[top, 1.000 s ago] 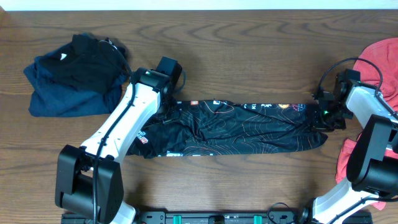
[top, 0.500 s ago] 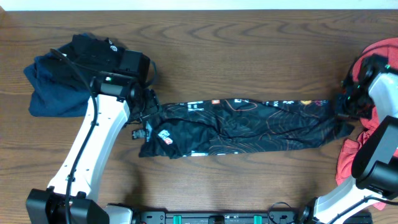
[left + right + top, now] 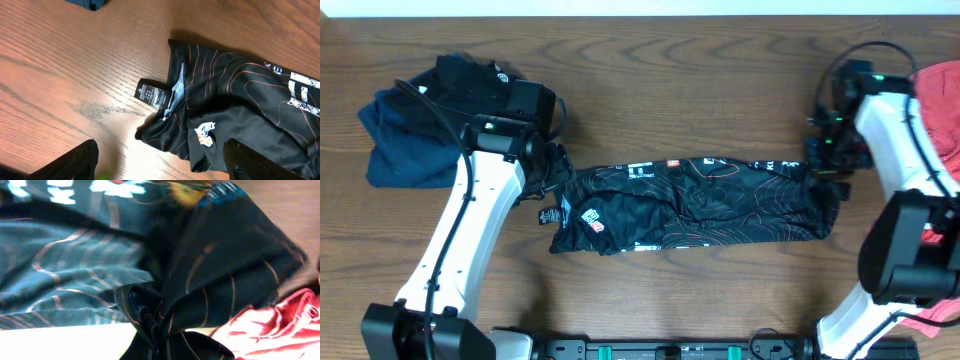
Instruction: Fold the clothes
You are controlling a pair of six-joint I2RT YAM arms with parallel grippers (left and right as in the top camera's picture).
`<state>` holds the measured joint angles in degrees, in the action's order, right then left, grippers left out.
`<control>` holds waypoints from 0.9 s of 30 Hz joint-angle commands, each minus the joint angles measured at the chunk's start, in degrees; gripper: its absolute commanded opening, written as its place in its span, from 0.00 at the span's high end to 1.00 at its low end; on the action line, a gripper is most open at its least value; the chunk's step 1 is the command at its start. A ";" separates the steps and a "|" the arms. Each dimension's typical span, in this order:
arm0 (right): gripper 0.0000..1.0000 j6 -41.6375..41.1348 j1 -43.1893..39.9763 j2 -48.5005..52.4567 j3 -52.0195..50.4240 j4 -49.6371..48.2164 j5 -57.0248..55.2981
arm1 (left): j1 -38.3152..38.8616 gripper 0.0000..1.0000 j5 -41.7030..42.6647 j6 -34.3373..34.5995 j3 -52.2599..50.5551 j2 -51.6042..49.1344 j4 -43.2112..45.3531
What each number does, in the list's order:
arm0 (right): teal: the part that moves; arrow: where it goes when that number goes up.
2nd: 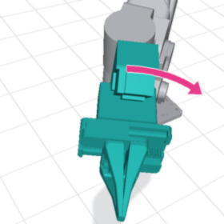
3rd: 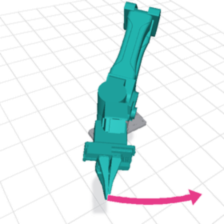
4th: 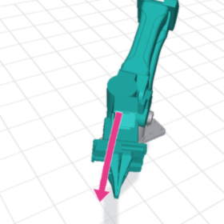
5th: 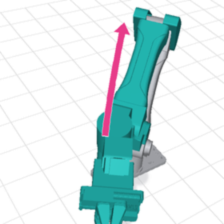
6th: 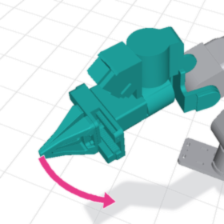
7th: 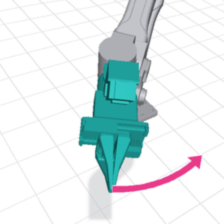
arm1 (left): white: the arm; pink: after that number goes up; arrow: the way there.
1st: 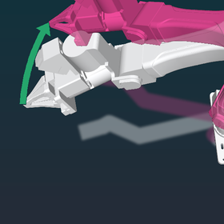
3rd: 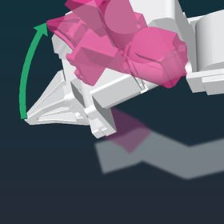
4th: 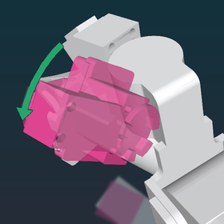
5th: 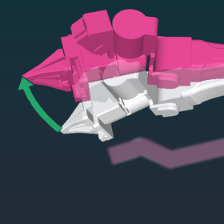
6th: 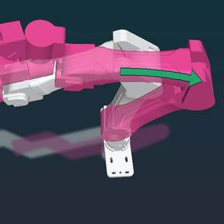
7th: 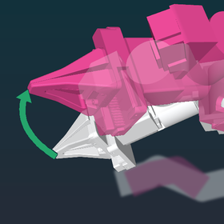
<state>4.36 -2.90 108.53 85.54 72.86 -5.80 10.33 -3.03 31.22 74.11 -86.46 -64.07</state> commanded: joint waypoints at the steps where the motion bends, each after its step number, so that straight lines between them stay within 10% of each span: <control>1: 0.99 -3.80 4.66 0.24 0.81 0.22 0.09 | -0.28 0.18 -0.63 -0.57 0.15 0.15 -0.22; 27: 0.94 -17.20 26.08 0.35 -0.87 -3.02 2.58 | -0.28 0.07 -0.63 -0.59 0.15 0.15 -0.61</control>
<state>-11.44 22.26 108.53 85.10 69.84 -4.25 10.33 -3.01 31.05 74.11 -86.48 -64.31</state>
